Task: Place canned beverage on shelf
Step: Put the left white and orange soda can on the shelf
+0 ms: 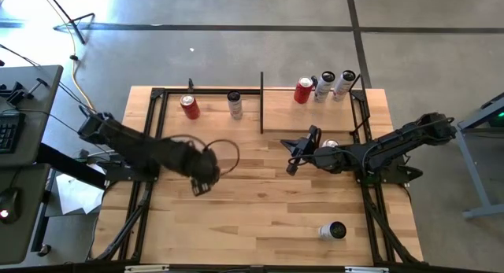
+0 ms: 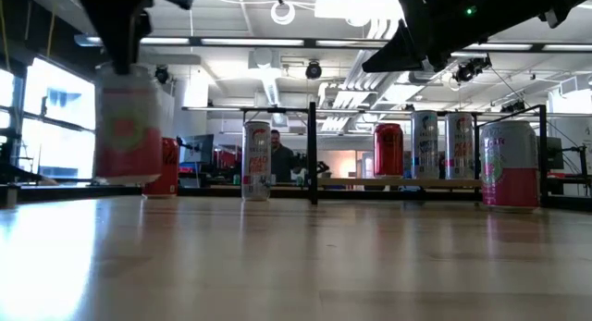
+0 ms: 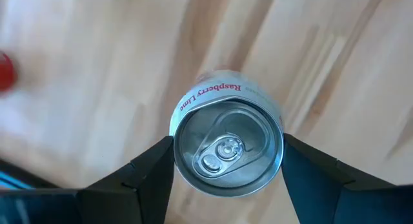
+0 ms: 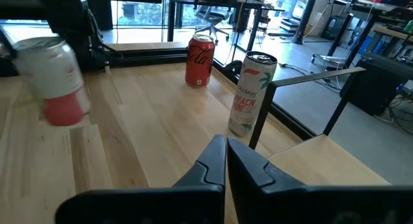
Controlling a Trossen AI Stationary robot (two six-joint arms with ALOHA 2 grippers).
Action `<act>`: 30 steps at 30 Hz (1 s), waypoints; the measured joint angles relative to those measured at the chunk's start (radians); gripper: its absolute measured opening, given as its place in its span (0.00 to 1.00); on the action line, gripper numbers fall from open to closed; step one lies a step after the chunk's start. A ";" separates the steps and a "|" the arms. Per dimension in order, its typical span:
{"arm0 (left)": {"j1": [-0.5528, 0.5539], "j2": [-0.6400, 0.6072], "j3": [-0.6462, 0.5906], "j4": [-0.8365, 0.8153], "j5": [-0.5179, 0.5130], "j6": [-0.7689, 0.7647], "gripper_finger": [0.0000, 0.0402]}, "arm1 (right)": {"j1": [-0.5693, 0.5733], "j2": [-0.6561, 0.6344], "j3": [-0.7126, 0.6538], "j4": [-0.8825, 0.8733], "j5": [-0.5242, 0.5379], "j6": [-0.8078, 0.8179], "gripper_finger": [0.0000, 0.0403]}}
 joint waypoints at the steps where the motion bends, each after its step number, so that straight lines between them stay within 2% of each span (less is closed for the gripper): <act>1: 0.028 0.000 0.017 -0.003 0.000 0.047 0.57 | 0.000 0.000 0.000 -0.002 0.000 0.000 0.00; 8: 0.236 -0.001 0.164 0.001 -0.003 0.343 0.57 | 0.000 0.000 0.000 -0.006 0.000 0.003 0.00; 14: 0.399 0.045 0.350 0.019 -0.002 0.570 0.57 | 0.000 0.000 0.000 -0.006 0.000 0.003 0.00; 20: 0.525 0.188 0.621 -0.007 0.037 0.763 0.57 | 0.000 0.000 0.000 -0.006 0.000 0.014 0.00; 27: 0.593 0.415 1.008 -0.122 0.041 0.899 0.57 | 0.014 0.000 0.000 -0.043 -0.001 0.046 0.00; 30: 0.622 0.461 1.070 -0.068 0.114 0.893 0.57 | 0.042 0.000 0.000 -0.060 -0.005 0.062 0.00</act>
